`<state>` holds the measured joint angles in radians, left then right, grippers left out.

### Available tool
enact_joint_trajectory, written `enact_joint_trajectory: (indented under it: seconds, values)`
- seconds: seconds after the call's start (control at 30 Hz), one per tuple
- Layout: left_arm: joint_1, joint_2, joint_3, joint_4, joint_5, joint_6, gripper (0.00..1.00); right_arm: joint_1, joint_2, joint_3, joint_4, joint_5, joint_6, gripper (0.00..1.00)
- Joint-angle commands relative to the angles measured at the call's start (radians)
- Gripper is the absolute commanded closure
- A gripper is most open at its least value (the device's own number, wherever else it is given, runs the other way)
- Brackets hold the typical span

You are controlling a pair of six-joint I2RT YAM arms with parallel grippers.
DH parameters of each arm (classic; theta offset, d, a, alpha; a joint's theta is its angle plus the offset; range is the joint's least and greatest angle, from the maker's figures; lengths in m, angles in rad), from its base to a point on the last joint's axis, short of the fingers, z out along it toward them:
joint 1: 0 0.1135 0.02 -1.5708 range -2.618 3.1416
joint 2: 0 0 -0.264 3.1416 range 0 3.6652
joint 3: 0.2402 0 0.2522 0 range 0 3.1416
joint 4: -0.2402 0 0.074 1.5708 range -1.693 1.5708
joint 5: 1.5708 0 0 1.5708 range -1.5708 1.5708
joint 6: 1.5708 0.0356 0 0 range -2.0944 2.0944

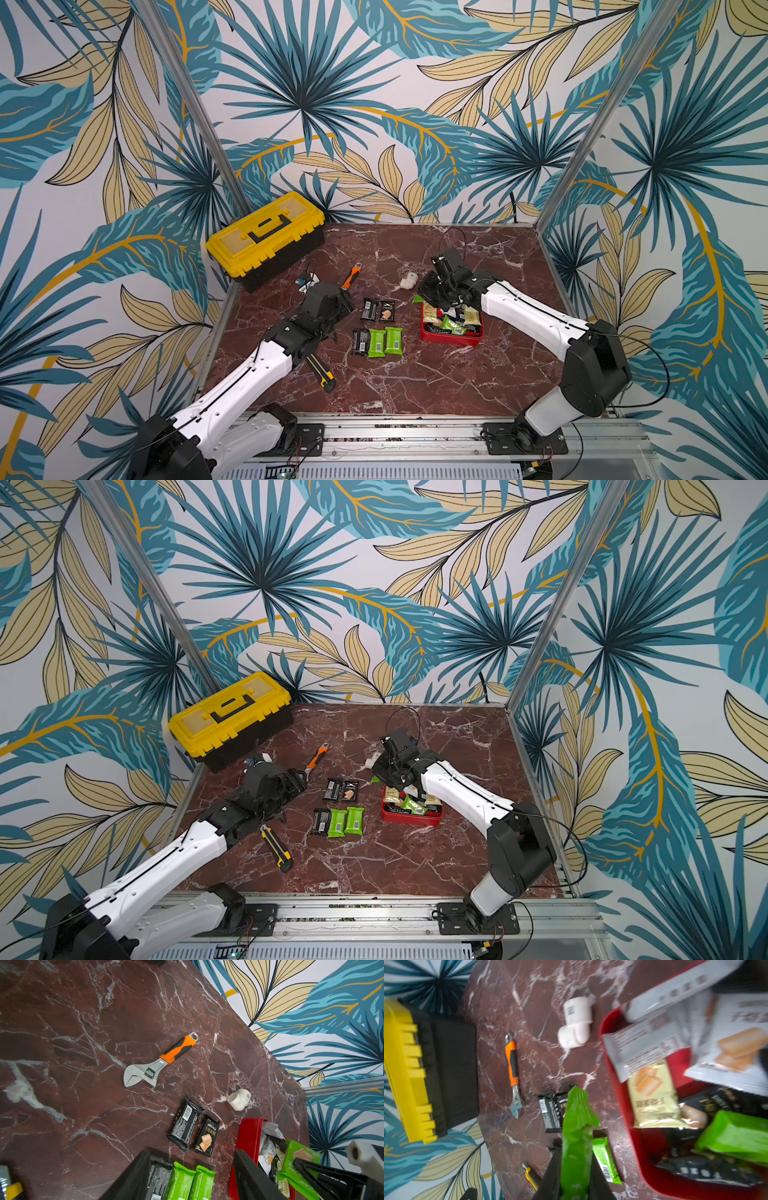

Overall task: Take the cookies out of the storage box
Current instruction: Place the cookie at the center of the board.

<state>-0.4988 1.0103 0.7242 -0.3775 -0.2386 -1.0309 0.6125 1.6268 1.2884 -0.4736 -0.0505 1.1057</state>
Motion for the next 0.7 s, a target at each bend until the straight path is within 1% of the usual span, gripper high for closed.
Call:
enact_joint_trajectory:
  seconds: [0.0,0.13,0.27,0.3,0.37,0.67]
  values:
    - [0.015,-0.063,-0.036,-0.068,-0.040,-0.014,0.31,0.082,0.085,0.075,-0.006,-0.003,-0.064,0.84]
    - [0.022,-0.143,-0.050,-0.151,-0.086,-0.020,0.31,0.150,0.208,0.174,0.034,-0.019,-0.064,0.84]
    - [0.028,-0.229,-0.068,-0.228,-0.133,-0.032,0.31,0.185,0.338,0.266,0.078,-0.049,-0.028,0.84]
    - [0.029,-0.247,-0.074,-0.239,-0.138,-0.033,0.31,0.185,0.363,0.288,0.083,-0.048,-0.023,0.84]
    - [0.031,-0.282,-0.085,-0.252,-0.142,-0.028,0.31,0.219,0.423,0.338,0.089,-0.056,-0.014,0.84]
    - [0.037,-0.355,-0.086,-0.287,-0.157,0.037,0.28,0.244,0.641,0.512,0.096,-0.085,0.020,0.84]
